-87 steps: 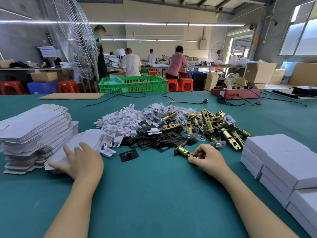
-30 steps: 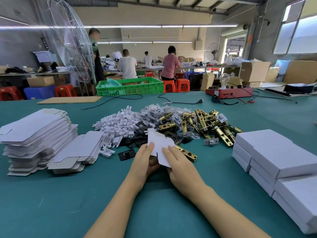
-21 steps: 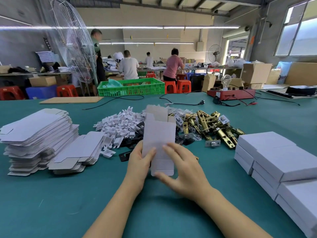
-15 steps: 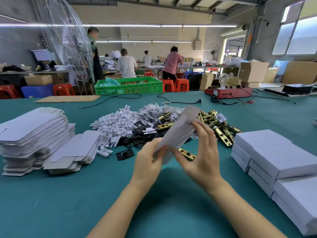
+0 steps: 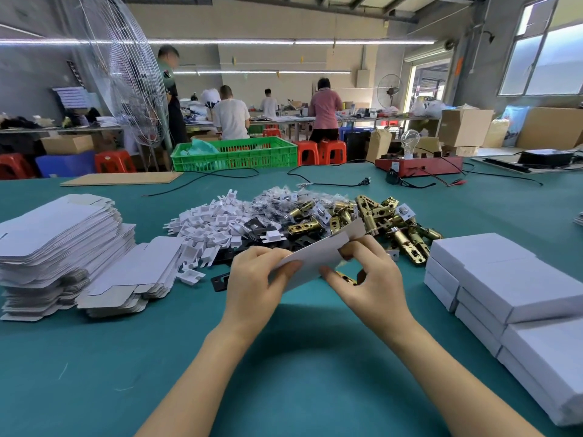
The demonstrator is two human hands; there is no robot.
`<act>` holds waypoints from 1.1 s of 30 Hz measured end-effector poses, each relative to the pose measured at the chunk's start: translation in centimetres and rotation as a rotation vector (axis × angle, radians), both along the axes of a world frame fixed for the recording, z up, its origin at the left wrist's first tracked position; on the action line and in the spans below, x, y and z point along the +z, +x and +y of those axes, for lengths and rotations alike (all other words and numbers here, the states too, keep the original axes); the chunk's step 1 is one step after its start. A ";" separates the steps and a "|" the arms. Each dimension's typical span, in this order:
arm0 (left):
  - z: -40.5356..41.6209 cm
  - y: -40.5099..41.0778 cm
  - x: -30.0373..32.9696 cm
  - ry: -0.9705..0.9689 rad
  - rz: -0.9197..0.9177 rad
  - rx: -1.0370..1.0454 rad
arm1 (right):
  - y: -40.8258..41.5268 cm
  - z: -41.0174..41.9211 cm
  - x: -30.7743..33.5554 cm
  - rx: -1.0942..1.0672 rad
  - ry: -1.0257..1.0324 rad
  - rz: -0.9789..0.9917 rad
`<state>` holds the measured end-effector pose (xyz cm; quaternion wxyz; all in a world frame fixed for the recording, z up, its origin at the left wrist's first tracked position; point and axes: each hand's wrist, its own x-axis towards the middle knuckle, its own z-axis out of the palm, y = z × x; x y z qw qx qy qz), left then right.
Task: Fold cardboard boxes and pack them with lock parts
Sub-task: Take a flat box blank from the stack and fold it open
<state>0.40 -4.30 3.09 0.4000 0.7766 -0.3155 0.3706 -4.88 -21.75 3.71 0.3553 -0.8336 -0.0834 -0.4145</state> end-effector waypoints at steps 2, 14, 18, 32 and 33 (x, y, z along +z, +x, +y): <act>0.2 0.2 -0.1 0.002 -0.011 0.020 | 0.1 0.0 0.0 0.038 0.012 0.034; -0.2 -0.1 -1.3 0.230 -0.325 0.440 | 0.2 0.0 0.4 0.218 0.310 0.243; -1.1 -0.6 -1.6 0.260 -0.400 0.490 | 0.2 0.3 0.5 0.287 0.470 0.220; -2.4 -0.9 -1.8 0.209 -0.283 0.457 | -1.1 2.2 1.4 0.404 0.375 0.186; -2.4 -0.8 -1.8 0.207 -0.298 0.457 | -1.2 2.4 1.5 0.382 0.320 0.157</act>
